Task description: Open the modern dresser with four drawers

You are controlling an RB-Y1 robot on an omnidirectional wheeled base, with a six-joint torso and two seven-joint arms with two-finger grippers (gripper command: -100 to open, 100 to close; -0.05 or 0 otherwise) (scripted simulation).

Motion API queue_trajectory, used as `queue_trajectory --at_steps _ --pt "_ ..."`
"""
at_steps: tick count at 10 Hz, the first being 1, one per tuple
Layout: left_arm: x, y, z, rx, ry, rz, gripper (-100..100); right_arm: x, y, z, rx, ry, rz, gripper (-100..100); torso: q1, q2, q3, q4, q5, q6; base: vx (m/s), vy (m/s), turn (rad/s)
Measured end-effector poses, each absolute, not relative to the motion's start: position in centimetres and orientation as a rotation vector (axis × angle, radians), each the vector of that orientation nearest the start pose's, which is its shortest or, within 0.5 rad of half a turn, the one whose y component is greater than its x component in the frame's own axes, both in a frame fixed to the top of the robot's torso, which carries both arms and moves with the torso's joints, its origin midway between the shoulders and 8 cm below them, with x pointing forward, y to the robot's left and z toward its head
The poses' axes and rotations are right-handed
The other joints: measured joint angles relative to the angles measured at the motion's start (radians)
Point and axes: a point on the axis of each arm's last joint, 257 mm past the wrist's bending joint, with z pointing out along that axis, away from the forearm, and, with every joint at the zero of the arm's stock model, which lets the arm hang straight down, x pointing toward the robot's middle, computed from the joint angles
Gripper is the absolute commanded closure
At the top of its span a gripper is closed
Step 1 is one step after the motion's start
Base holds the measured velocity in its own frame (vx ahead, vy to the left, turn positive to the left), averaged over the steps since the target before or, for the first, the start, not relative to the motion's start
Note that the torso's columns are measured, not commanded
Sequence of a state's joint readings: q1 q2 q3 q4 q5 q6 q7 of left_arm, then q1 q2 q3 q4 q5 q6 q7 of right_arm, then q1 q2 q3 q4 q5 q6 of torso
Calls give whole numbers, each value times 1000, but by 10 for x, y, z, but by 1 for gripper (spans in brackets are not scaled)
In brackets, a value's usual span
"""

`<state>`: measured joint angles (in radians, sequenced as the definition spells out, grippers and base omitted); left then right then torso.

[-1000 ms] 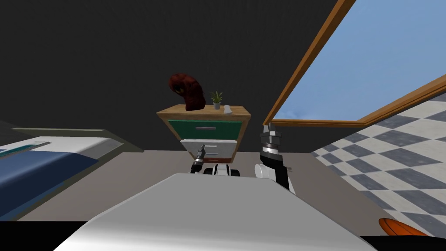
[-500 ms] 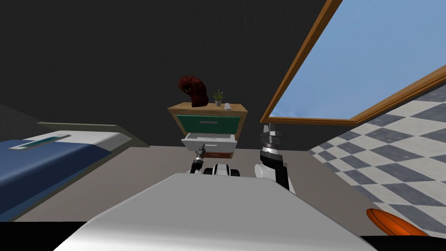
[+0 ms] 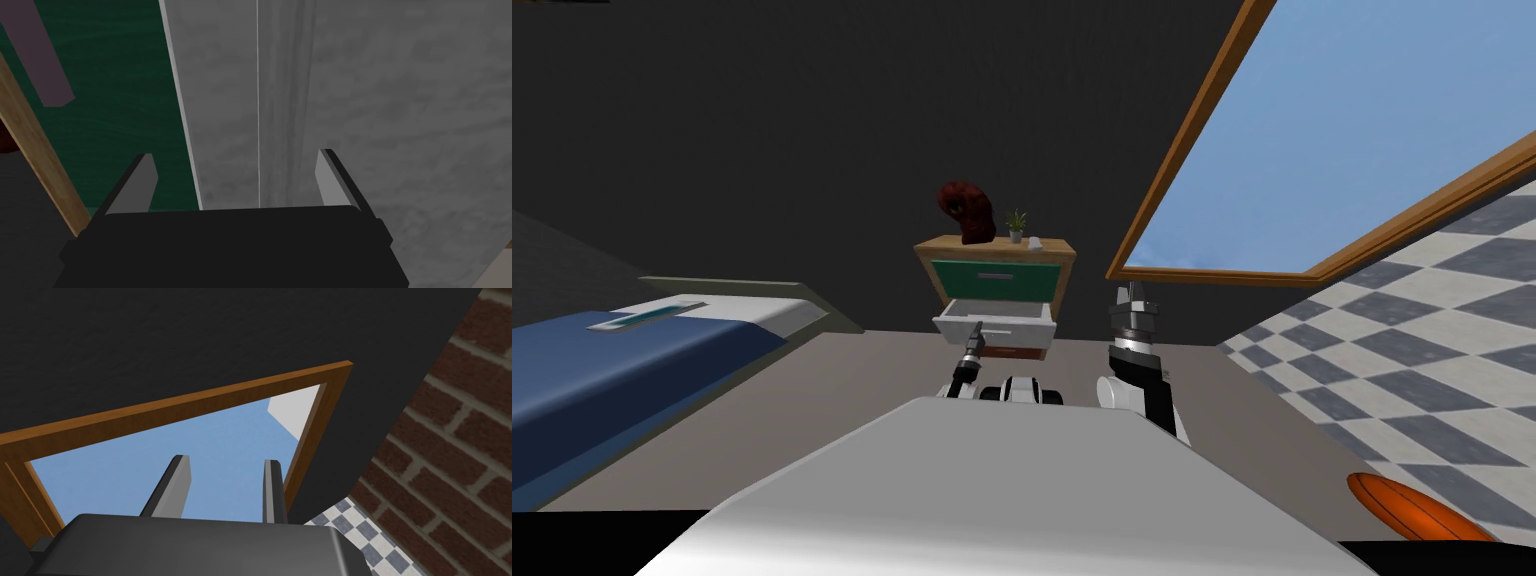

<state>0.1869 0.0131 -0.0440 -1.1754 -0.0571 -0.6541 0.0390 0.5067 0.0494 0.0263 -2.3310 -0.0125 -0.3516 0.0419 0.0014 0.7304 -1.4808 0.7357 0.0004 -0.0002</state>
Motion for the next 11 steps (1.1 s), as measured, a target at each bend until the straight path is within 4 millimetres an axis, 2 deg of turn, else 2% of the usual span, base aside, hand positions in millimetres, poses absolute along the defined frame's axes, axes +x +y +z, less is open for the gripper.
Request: queue_trajectory --at_steps 8,9,11 --pt "481 218 -310 -1141 1195 -1243 -100 358 -280 16 771 646 1272 0 -4 16 9 11 -4 0 -53 3 11" --pt "481 218 -313 -1149 1202 -1239 0 358 -280 16 771 646 1272 0 -5 14 9 8 -3 -1 0 0 0" --pt "479 218 -318 -1158 1210 -1233 0 358 -280 16 771 646 1272 0 -3 10 6 5 -2 0 0 0 0"
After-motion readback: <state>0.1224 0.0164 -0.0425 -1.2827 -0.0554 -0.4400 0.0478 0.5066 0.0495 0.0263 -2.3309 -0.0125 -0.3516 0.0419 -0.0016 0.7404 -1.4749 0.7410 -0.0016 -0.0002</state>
